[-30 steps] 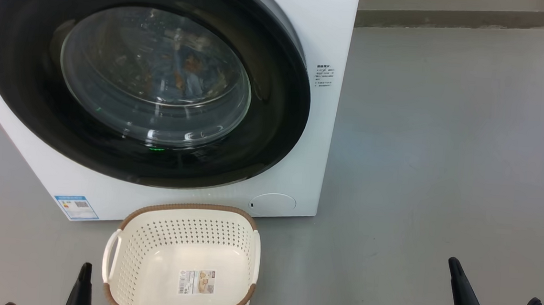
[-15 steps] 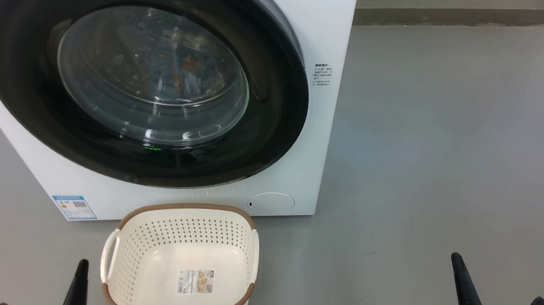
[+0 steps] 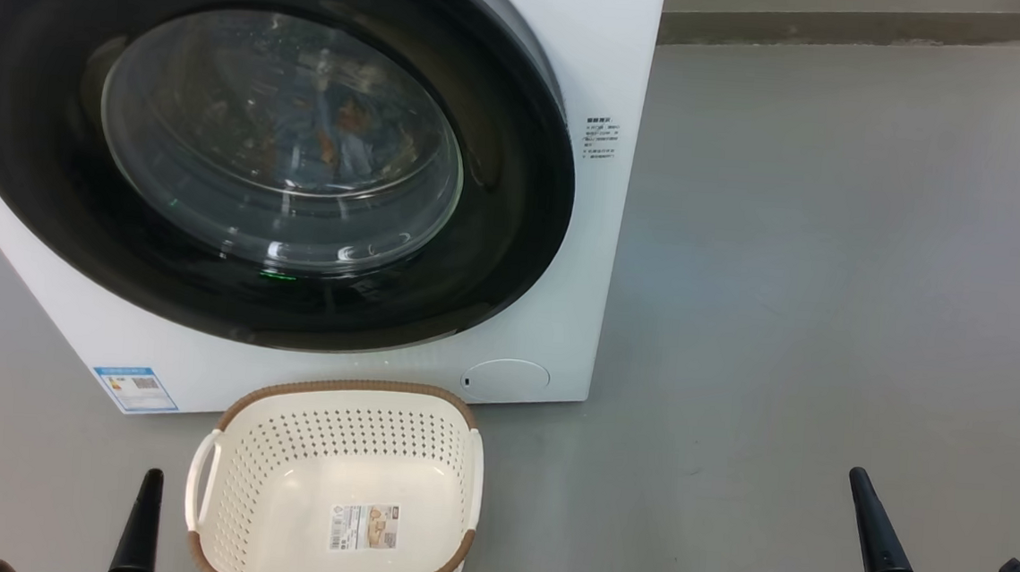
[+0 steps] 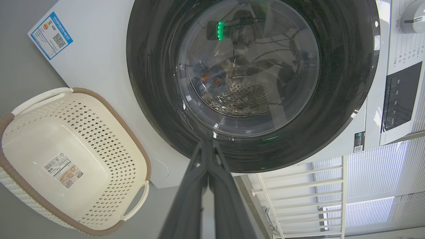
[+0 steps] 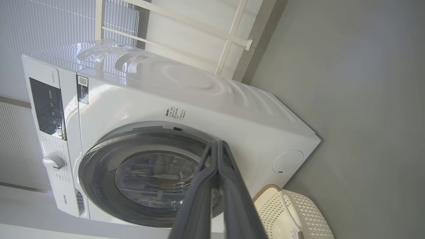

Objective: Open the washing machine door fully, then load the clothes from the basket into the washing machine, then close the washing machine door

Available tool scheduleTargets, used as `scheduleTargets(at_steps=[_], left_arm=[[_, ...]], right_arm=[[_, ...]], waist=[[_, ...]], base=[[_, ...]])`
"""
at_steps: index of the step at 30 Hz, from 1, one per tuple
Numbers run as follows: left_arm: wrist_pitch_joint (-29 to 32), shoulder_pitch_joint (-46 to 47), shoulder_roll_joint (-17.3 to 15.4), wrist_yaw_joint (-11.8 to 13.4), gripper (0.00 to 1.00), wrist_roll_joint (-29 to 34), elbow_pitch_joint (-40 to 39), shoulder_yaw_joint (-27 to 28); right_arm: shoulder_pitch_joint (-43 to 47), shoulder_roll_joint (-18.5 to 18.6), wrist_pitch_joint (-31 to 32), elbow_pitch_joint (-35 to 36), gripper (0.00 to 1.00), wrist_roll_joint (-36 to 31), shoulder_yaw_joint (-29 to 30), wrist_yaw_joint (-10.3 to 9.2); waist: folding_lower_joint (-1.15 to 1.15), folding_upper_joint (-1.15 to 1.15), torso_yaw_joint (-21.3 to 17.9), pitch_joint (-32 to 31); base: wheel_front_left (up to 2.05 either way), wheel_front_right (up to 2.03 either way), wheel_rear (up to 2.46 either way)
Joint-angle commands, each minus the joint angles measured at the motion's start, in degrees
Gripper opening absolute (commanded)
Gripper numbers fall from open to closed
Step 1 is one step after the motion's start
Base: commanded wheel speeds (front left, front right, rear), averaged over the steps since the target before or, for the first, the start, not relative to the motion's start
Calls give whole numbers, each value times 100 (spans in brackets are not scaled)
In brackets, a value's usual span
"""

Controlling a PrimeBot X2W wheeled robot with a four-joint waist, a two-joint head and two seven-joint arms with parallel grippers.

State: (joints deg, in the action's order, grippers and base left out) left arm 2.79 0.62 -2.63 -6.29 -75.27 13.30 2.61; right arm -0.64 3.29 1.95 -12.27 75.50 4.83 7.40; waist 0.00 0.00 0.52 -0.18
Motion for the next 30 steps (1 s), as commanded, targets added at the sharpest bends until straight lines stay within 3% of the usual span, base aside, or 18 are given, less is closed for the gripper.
scheduleTargets(at_steps=[1,25,30], left_arm=[[32,269,-62,-56,0,-131,-90,186],[370,554,-25,-119,0,-1662,75,394],[375,558,-25,-120,0,-1685,77,397]], right_arm=[[-271,66,25,105,0,153,-66,7],[-538,63,335,-164,0,1762,25,9],[-542,57,346,-169,0,1778,35,9]], waist=[[0,0,-1,1],[0,0,-51,35],[0,0,-52,35]], base=[[0,0,0],[0,0,0],[0,0,0]])
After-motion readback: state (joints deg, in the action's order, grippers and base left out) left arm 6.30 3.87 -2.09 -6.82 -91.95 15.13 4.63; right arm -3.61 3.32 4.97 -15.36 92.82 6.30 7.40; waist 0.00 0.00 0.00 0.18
